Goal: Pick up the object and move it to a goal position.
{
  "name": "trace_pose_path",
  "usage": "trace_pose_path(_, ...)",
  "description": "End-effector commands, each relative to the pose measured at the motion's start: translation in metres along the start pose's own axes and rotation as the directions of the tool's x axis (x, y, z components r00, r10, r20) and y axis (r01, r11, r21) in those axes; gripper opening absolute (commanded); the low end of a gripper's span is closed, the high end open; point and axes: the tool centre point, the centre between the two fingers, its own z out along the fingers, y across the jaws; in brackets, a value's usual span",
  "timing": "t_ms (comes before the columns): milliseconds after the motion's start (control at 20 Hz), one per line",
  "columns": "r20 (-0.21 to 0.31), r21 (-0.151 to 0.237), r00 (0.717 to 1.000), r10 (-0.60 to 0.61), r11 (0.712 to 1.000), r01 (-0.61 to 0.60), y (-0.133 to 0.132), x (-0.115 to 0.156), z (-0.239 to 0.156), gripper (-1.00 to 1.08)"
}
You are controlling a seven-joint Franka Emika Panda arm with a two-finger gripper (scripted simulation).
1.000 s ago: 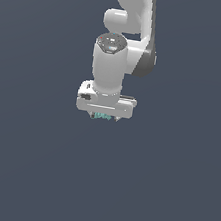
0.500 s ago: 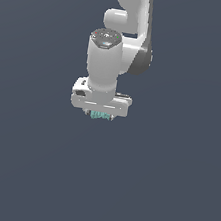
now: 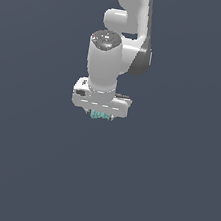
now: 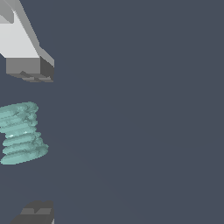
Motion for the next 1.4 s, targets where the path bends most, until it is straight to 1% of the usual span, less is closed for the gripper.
trace_pose_path(0, 0.001, 0.001, 0.999, 0.032, 0.999, -0.032, 0.000, -0.003, 0.003, 1.00)
trace_pose_path(200, 0.004, 0.003, 0.995, 0.104, 0.995, -0.104, 0.000, -0.009, 0.009, 1.00)
trace_pose_path(350, 0.007, 0.005, 0.985, 0.171, 0.985, -0.171, 0.001, -0.015, 0.015, 1.00)
trace_pose_path(500, 0.010, 0.006, 0.968, 0.249, 0.968, -0.250, 0.001, -0.022, 0.022, 1.00)
trace_pose_path(650, 0.014, 0.006, 0.943, 0.331, 0.943, -0.331, 0.002, -0.030, 0.029, 1.00)
trace_pose_path(800, 0.017, 0.006, 0.912, 0.411, 0.912, -0.411, 0.003, -0.038, 0.036, 1.00)
trace_pose_path(1000, 0.022, 0.005, 0.858, 0.513, 0.858, -0.513, 0.004, -0.049, 0.044, 1.00)
trace_pose_path(1150, 0.024, 0.002, 0.811, 0.585, 0.811, -0.585, 0.006, -0.057, 0.051, 1.00)
trace_pose_path(1350, 0.027, -0.001, 0.737, 0.675, 0.738, -0.675, 0.008, -0.068, 0.059, 1.00)
